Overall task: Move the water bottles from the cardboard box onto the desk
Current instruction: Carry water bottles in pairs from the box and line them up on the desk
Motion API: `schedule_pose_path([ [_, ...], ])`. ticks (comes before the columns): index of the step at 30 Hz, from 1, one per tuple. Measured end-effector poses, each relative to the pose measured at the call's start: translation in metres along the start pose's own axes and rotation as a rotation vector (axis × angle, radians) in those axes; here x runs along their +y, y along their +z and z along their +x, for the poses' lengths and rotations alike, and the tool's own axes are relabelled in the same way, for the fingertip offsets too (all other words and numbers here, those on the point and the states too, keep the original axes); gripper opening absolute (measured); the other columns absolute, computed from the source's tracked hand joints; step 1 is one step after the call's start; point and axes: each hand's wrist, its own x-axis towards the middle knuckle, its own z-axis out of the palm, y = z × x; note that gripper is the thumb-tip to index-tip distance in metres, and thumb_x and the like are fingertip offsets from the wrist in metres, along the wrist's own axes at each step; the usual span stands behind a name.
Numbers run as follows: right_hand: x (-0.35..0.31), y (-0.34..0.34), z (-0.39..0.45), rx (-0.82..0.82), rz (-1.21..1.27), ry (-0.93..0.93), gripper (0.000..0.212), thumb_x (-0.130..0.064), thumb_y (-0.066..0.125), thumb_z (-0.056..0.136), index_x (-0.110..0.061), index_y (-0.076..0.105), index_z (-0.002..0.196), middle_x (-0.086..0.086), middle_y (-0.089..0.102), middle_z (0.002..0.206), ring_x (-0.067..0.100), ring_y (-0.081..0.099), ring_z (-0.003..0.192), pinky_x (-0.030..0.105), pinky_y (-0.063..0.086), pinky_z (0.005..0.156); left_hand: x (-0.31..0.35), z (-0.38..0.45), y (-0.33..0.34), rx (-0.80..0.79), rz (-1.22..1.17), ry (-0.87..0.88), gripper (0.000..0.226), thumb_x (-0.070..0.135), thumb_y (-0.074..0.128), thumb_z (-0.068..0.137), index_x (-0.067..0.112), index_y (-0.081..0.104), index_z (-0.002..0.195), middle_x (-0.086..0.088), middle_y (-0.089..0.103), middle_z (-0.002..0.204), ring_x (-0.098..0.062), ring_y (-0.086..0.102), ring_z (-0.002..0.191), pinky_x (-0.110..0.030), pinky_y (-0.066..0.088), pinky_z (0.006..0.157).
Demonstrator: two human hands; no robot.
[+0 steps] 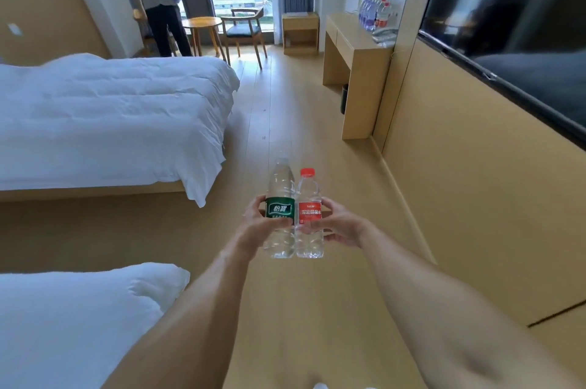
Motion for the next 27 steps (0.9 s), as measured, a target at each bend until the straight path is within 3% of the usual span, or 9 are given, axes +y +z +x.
schedule_pose_path([
  [5,-0.046,-0.02,0.076,-0.056,-0.017,-0.005,0.079,0.011,0.078,0.076,-0.02,0.047,0.141,0.015,0.067,0.127,0.03,0.066,0.113,0.042,0.054,0.087,0.03,0.071,-0.008,0.09,-0.031,0.003,0.07,-0.004,0.08,0.074,0.017,0.05,0.135,-0.013,0.068,0.112,-0.029,0.07,0.098,-0.032,0.054,0.065],
  [10,-0.083,-0.038,0.151,-0.061,-0.037,-0.007,0.085,0.009,0.082,0.072,-0.021,0.045,0.142,0.014,0.07,0.121,0.031,0.068,0.111,0.05,0.054,0.096,0.047,0.148,-0.019,0.111,-0.04,0.007,0.073,-0.003,0.082,0.073,0.018,0.05,0.135,-0.012,0.067,0.112,-0.03,0.069,0.102,-0.043,0.057,0.085],
  [14,-0.111,-0.052,0.214,-0.033,-0.054,-0.011,0.086,0.008,0.083,0.07,-0.021,0.045,0.143,0.014,0.07,0.12,0.03,0.068,0.111,0.054,0.05,0.101,0.058,0.219,-0.032,0.089,-0.047,0.016,0.074,-0.003,0.082,0.072,0.018,0.05,0.136,-0.012,0.067,0.111,-0.029,0.069,0.101,-0.042,0.057,0.084],
  [19,-0.16,-0.067,0.302,0.029,-0.083,-0.01,0.071,0.01,0.08,0.073,-0.019,0.053,0.132,0.011,0.07,0.119,0.03,0.067,0.111,0.054,0.049,0.102,0.081,0.332,-0.055,0.028,-0.073,0.03,0.078,-0.001,0.084,0.072,0.018,0.049,0.138,-0.011,0.067,0.11,-0.025,0.07,0.095,-0.033,0.055,0.068],
  [27,-0.246,-0.078,0.433,0.106,-0.058,-0.007,0.068,0.008,0.081,0.073,-0.017,0.055,0.131,0.013,0.069,0.123,0.03,0.067,0.113,0.055,0.048,0.103,0.14,0.495,-0.101,-0.044,-0.023,0.038,0.079,0.002,0.084,0.073,0.017,0.048,0.141,-0.013,0.068,0.113,-0.028,0.07,0.098,-0.037,0.057,0.073],
])
